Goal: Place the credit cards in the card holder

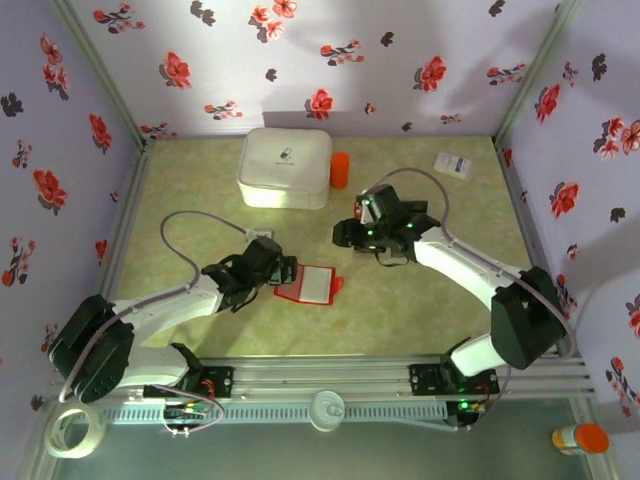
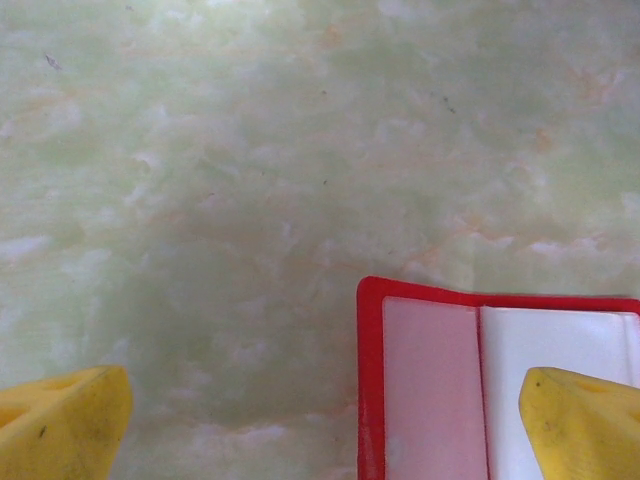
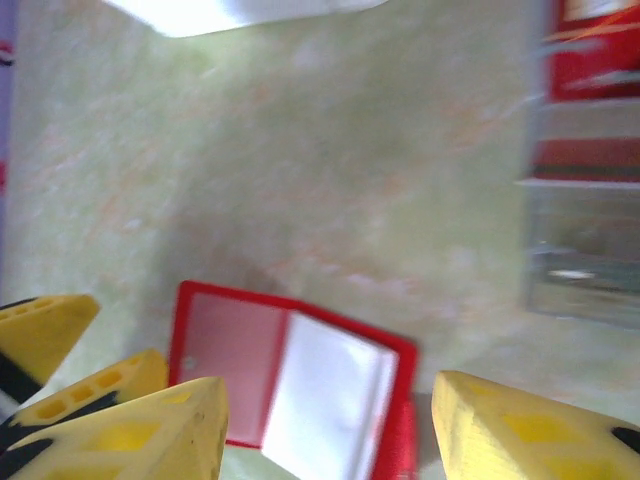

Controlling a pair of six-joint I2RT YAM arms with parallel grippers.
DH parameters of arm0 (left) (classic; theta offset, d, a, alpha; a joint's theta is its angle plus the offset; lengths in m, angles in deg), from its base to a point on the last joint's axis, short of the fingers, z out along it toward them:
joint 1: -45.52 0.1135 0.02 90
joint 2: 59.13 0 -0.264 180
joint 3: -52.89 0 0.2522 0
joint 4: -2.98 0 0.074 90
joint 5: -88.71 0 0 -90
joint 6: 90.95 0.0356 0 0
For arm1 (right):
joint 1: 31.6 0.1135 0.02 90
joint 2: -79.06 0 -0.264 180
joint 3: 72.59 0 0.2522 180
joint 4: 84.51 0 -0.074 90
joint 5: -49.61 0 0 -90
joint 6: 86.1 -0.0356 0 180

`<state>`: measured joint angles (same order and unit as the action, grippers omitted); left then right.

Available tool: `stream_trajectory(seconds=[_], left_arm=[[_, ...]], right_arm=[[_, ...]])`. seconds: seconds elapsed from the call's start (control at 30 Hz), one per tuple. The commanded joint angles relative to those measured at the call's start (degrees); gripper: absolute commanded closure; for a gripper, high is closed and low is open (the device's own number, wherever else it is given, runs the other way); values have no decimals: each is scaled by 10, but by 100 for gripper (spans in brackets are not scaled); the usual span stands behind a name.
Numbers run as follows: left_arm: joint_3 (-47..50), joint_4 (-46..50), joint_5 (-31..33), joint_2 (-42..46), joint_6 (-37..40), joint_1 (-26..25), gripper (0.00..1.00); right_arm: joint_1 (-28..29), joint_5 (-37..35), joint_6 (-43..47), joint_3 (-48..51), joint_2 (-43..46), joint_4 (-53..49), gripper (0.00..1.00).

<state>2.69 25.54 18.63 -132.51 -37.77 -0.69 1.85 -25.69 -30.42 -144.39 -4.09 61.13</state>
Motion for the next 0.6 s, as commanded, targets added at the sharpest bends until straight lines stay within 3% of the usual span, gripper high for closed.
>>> stream_trajectory(seconds=[0.0,0.57], left_arm=[[17,-23,1,-12,1,3,0],[38,-37,6,-30,-10,4,0]], right_arm=[[-17,-35,51,-2,3,-74,43],[-22,-12,27,13,-113,6,43]])
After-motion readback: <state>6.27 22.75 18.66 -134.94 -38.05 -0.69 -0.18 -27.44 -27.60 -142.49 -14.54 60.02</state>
